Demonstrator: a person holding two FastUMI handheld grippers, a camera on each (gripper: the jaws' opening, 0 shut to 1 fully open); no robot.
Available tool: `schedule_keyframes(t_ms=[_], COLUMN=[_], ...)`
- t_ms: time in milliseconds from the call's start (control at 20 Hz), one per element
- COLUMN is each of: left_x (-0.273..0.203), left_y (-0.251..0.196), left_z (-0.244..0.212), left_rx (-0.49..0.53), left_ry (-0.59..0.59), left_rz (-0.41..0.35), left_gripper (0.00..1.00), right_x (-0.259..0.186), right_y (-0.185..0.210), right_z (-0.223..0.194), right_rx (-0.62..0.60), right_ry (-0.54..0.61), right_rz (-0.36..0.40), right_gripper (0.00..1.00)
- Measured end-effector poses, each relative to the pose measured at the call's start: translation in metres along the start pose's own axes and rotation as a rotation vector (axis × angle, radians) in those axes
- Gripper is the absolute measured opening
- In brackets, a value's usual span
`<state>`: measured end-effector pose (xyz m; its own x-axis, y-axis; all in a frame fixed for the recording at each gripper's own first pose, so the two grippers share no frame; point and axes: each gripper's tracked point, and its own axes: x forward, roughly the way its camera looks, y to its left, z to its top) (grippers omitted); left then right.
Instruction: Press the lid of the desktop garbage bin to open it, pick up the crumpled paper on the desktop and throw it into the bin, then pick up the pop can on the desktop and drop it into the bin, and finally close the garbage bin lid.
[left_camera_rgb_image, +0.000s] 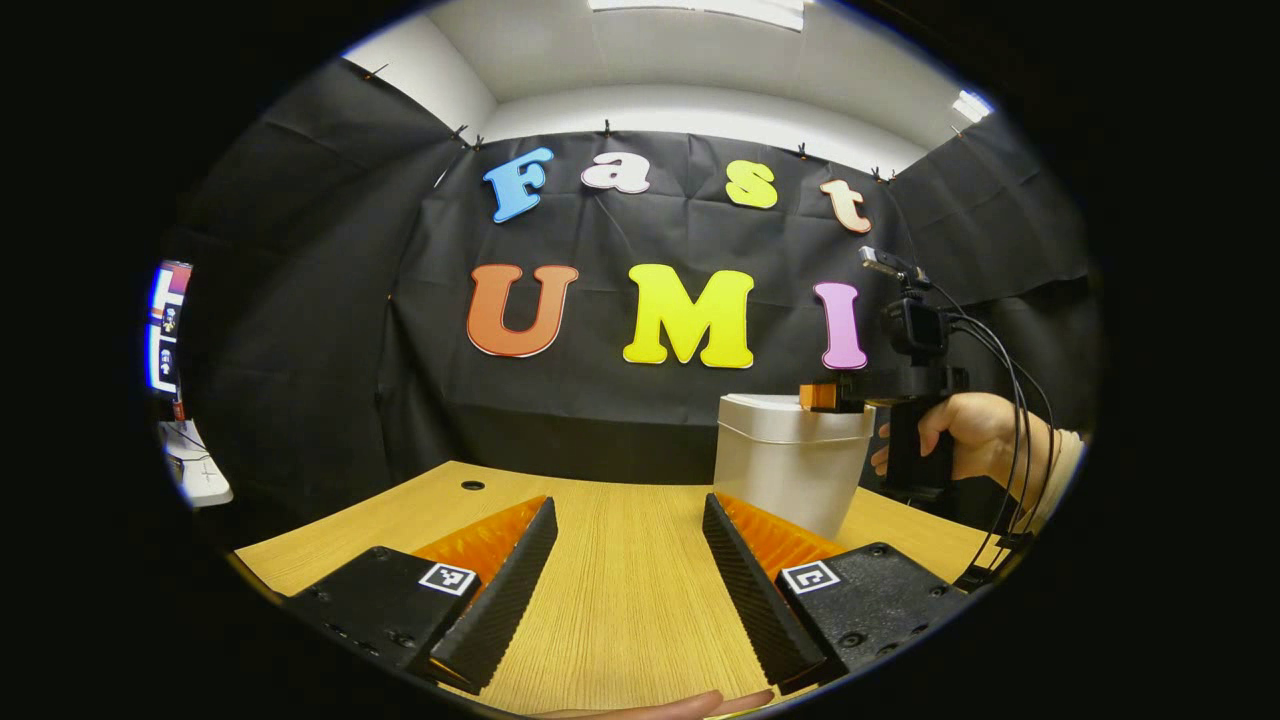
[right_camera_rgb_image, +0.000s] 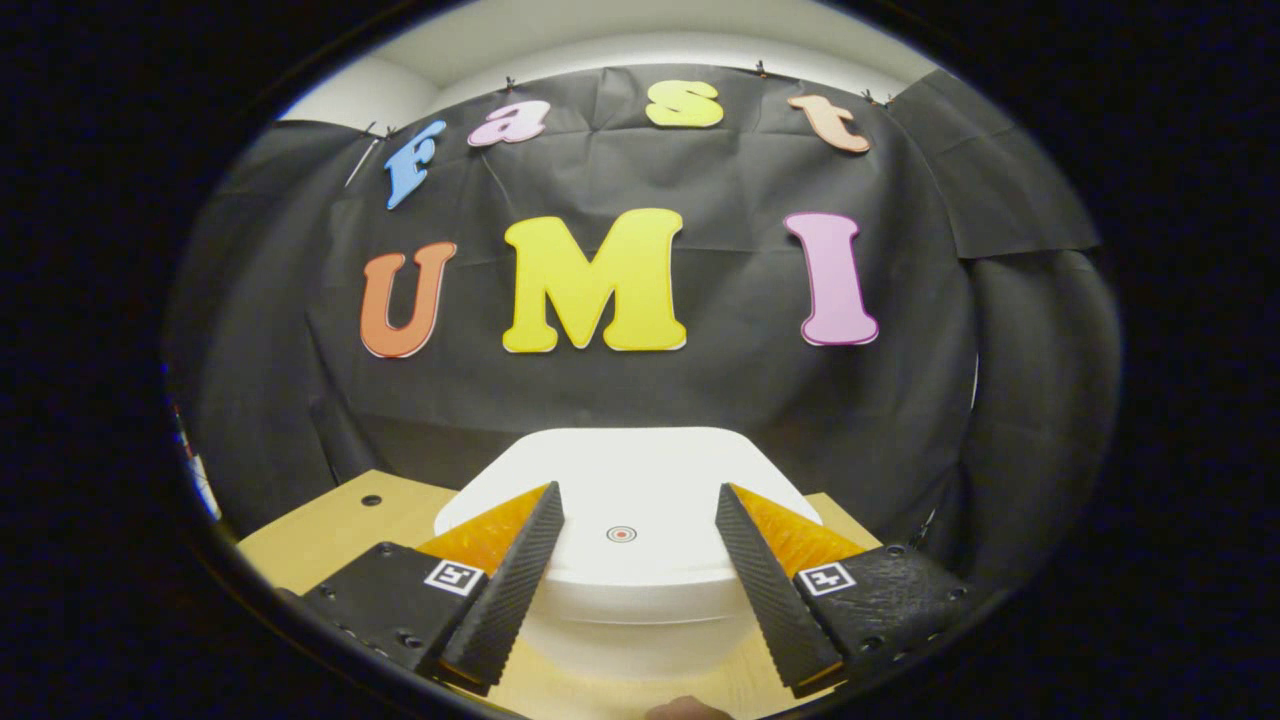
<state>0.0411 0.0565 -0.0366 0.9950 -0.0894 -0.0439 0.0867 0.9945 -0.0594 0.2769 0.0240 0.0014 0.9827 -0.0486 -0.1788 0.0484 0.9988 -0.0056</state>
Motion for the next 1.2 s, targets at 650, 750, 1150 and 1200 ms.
schedule_keyframes(t_ms=[650,750,1150,1200], left_x=[0.001,0.002,-0.01,-0.011], left_y=[-0.009,-0.013,-0.038,-0.041], left_z=[-0.01,-0.011,0.001,0.002], left_rx=[0.007,0.017,0.071,0.072], left_ry=[0.01,0.016,-0.034,-0.043], left_rz=[-0.005,-0.004,-0.003,-0.004], left_gripper=[0.95,0.95,0.95,0.95], right_x=[-0.13,-0.156,-0.223,-0.228], right_y=[-0.023,-0.024,-0.047,-0.053], right_z=[-0.01,-0.025,-0.076,-0.082], right_rx=[-0.039,-0.01,-0.041,-0.04], right_ry=[-0.188,-0.179,-0.11,-0.103], right_rz=[-0.016,0.005,-0.01,-0.012], right_gripper=[0.94,0.95,0.95,0.96])
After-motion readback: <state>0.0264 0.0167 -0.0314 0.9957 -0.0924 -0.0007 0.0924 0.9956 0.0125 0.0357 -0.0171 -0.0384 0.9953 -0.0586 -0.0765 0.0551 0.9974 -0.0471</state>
